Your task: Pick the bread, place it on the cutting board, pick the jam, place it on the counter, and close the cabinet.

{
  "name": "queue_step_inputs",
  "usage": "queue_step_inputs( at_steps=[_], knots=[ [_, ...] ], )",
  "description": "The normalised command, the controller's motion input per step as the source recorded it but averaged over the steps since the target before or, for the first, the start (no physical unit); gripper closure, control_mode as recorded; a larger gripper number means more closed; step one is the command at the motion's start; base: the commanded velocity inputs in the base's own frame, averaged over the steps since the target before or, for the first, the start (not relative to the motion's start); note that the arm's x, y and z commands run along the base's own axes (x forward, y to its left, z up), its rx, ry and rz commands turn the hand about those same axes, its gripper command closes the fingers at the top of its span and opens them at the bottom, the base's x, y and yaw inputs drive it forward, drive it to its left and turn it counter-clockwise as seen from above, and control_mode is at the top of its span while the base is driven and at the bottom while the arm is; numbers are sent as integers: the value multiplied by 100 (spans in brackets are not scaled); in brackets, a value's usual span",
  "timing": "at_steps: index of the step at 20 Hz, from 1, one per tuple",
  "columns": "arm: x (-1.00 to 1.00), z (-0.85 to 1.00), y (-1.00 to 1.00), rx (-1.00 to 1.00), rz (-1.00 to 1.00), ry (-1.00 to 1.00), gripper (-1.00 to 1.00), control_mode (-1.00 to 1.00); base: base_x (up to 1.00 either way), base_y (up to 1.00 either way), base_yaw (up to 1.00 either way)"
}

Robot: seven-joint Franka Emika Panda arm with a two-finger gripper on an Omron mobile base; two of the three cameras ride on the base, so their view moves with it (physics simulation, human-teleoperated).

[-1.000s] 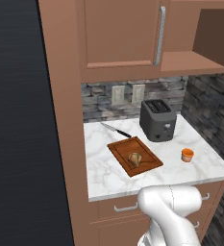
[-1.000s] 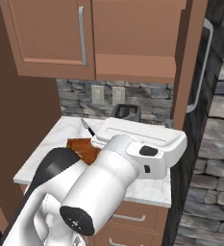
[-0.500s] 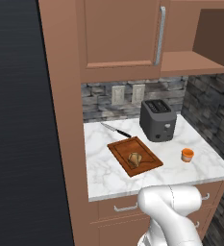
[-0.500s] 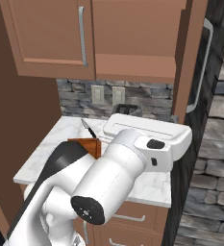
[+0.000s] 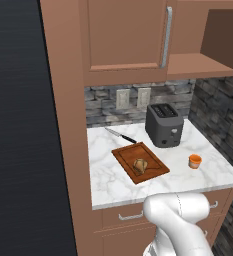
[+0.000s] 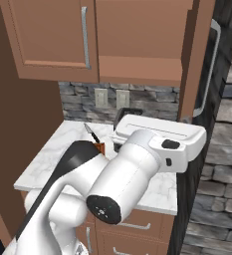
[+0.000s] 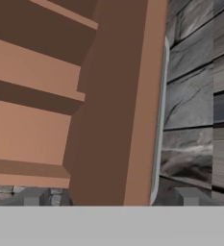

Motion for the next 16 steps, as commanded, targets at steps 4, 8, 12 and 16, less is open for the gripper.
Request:
queue_step_inputs(
  at_steps=[4, 8, 12, 16],
  knots=[
    [14, 0, -12, 0, 0, 0, -100, -100, 0, 0, 0],
    [16, 0, -13, 0, 0, 0, -100, -100, 0, 0, 0],
    [16, 0, -13, 0, 0, 0, -100, -100, 0, 0, 0],
    [16, -2, -13, 0, 0, 0, -100, -100, 0, 0, 0]
  ],
)
